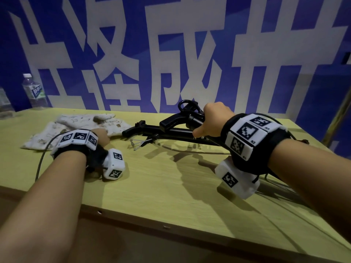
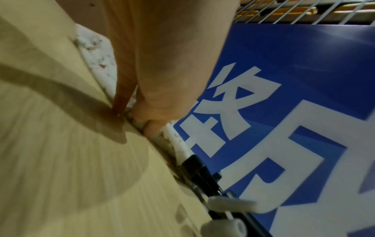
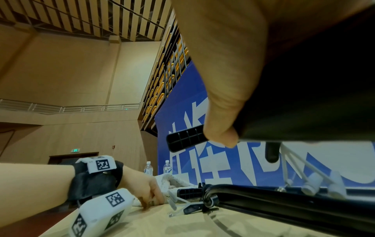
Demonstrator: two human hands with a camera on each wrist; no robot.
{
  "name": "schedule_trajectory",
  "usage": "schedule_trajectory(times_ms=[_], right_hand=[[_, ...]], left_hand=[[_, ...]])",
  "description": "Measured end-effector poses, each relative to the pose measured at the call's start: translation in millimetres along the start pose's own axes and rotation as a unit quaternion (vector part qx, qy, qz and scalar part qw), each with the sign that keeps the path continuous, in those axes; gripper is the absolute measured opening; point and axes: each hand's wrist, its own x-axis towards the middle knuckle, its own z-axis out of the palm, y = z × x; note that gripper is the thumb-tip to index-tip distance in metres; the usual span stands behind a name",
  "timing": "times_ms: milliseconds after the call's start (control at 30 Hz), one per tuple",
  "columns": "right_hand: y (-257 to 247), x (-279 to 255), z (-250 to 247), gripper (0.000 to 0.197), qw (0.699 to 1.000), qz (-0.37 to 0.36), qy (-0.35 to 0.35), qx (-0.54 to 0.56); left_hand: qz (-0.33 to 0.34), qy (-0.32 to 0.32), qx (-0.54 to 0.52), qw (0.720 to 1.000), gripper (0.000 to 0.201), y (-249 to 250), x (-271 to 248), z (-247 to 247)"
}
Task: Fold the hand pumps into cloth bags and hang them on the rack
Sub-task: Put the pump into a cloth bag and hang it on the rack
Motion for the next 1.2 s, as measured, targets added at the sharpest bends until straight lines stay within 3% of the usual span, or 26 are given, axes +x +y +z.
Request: schedule_trajectory(times_ms=[167,267,333,400,667,800,933,1067,1200], right_hand=[[1,-3,2,0.036,1.0,0.005,-0.002,0.004],[1,-7,-2,0.037,1.0,0.004,0.003,0.012],[3,-9,-7,0.036,1.0,0.002,0.011,0.02],[5,-13,-13,0.035,0.999,0.002,0.019,0.034],[18,-32,-50,0.035,0.996,0.014,0.065,0.058],[26,-44,-72,0.035,0.995,0.017,0.092,0.04],[41,-60,-91,0.036,0.991,0.019,0.124,0.041],[58,-76,-107,0.036,0.988,0.043,0.145,0.039],[81,-94,-124,0.035,0.985,0.067,0.155,0.045]], left_hand=[[0.085,-0.032,-0.018,0.996,0.036,11,-7,-13],[0.058,0.073,-0.117,0.989,0.027,12,-17,-36],[0.065,0.151,-0.247,0.955,0.025,10,-22,-57],[0.108,0.179,-0.337,0.918,0.024,13,-29,-82],[0.264,0.236,-0.446,0.822,0.054,51,-79,-147],[0.304,0.213,-0.498,0.784,0.053,73,-104,-161],[0.333,0.198,-0.483,0.786,0.052,101,-132,-171],[0.347,0.121,-0.522,0.77,0.045,134,-164,-175],[0.361,0.09,-0.528,0.763,0.049,163,-190,-173]])
